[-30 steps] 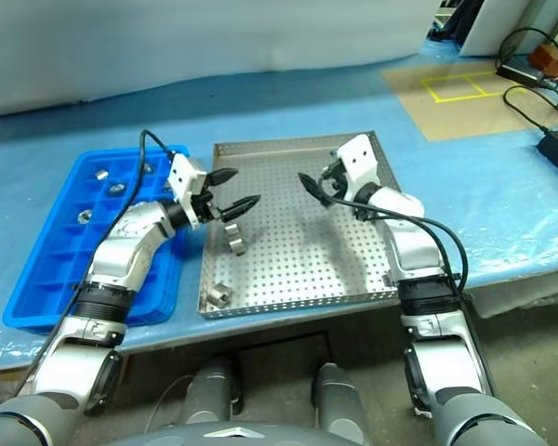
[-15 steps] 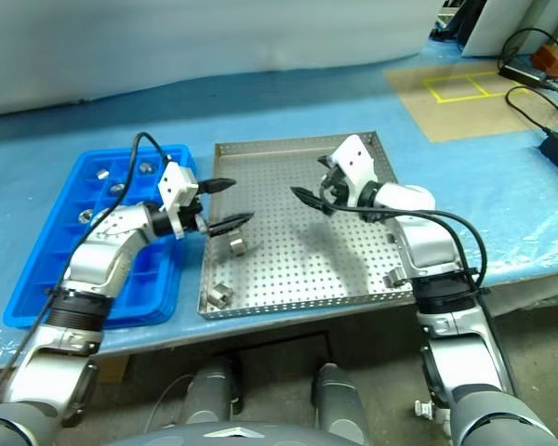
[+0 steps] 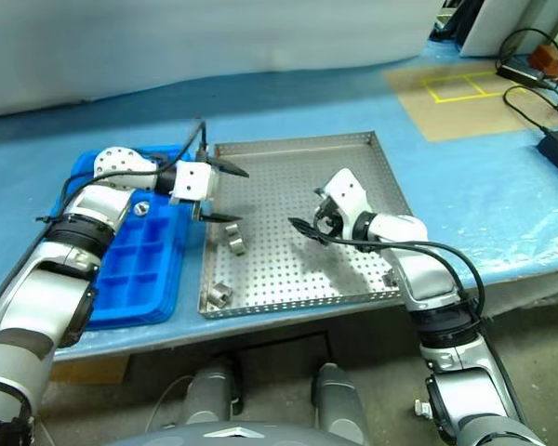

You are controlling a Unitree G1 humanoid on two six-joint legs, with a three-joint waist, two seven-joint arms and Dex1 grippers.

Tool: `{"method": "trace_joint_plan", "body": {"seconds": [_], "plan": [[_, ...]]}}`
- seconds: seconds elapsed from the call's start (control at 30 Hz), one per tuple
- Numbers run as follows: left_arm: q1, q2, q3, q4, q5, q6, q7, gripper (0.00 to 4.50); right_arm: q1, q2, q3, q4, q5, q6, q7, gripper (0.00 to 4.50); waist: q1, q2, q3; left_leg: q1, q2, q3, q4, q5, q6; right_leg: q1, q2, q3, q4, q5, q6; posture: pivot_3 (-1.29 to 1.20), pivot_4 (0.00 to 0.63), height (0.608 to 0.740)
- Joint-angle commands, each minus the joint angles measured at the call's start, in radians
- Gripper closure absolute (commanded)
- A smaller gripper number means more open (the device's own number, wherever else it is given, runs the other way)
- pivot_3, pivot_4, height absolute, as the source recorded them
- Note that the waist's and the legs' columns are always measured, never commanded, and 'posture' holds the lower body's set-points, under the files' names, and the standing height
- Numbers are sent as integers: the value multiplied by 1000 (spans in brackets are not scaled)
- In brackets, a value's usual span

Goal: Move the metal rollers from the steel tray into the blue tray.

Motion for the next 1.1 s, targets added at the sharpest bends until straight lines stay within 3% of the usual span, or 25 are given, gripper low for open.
{"method": "trace_joint_plan", "body": {"seconds": [0.03,0.23,0.4,1.1], "plan": [[-89,-4,-33,115,45,-164,-52,24,15,-3,-30,-74,3,12,-37,42,1,0,0,0,0,0,0,0,0,0,0,0,0,0,0,-284,150,740],[-156,-25,-25,217,3,-224,-229,24,60,3,-27,-116,7,30,-76,42,3,0,0,0,0,0,0,0,0,0,-1,0,0,0,-1,-311,150,740],[-154,-22,-34,254,32,-263,-270,24,72,10,-20,-118,4,28,-99,42,3,0,0,1,0,1,0,0,0,0,-1,0,1,-2,-4,-319,150,740],[-97,-77,-117,318,261,-287,13,24,103,23,-9,-139,-3,37,-141,42,0,0,0,3,0,1,1,0,0,3,-1,1,1,-2,-4,-355,150,740]]}}
